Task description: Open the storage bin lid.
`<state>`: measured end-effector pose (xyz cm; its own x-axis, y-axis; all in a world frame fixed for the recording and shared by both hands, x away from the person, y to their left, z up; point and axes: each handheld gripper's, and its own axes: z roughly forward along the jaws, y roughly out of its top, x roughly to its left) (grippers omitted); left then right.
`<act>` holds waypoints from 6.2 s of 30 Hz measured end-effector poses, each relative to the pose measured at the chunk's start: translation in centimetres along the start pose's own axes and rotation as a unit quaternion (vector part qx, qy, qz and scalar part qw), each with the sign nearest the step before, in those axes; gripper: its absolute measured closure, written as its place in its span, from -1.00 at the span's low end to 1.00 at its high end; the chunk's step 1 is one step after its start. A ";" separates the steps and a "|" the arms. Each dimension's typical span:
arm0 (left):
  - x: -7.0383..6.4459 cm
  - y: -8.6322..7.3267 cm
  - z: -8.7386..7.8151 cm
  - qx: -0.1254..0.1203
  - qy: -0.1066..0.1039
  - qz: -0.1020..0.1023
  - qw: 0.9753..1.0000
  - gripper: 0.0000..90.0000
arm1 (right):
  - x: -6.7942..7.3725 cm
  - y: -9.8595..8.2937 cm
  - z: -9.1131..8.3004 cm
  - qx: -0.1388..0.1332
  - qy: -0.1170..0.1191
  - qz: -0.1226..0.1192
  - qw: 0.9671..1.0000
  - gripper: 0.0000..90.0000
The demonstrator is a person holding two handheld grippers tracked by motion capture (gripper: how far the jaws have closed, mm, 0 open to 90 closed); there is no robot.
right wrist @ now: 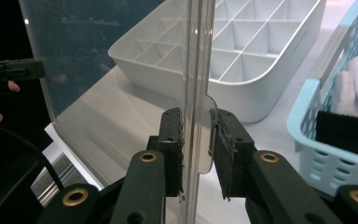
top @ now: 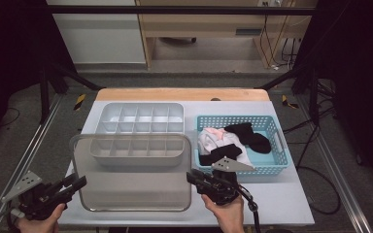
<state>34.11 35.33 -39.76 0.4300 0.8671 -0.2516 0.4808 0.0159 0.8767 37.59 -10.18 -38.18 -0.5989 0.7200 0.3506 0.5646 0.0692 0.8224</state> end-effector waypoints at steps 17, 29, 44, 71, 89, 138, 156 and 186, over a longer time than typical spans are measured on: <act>0.3 -2.8 -0.4 0.037 0.005 -0.021 0.999 0.31 | -0.1 -2.8 0.9 0.045 0.012 0.022 0.999 0.64; 0.7 -4.6 0.0 0.075 0.014 -0.032 0.997 0.31 | -0.8 -4.9 2.4 0.086 0.019 0.050 0.995 0.63; 1.3 -6.6 1.0 0.122 0.015 -0.049 0.991 0.27 | -1.1 -6.8 3.8 0.114 0.004 0.053 0.992 0.55; 1.0 -7.1 2.4 0.167 0.054 -0.032 0.984 0.08 | -1.2 -7.7 5.7 0.154 -0.027 0.033 0.987 0.21; 1.3 -6.6 2.7 0.155 0.074 -0.018 0.985 -0.14 | -1.8 -7.2 5.2 0.105 -0.035 -0.004 0.994 0.04; -1.2 -1.0 8.0 0.035 0.072 0.041 0.996 -0.31 | -10.3 4.3 -0.3 -0.053 -0.143 -0.062 0.986 -0.22; -0.3 -2.0 7.7 0.037 0.081 0.041 0.995 -0.24 | -12.6 2.8 2.9 0.027 -0.175 -0.049 0.983 -0.22; 0.0 -2.2 7.5 0.038 0.077 0.043 0.995 -0.20 | -13.6 2.5 5.5 0.088 -0.226 -0.033 0.970 -0.09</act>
<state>38.76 31.58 -44.74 0.3527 0.9297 -0.1064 0.5065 -0.0941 0.8571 50.29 -15.97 -43.36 -0.3496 0.9363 0.0343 0.6458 0.2142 0.7329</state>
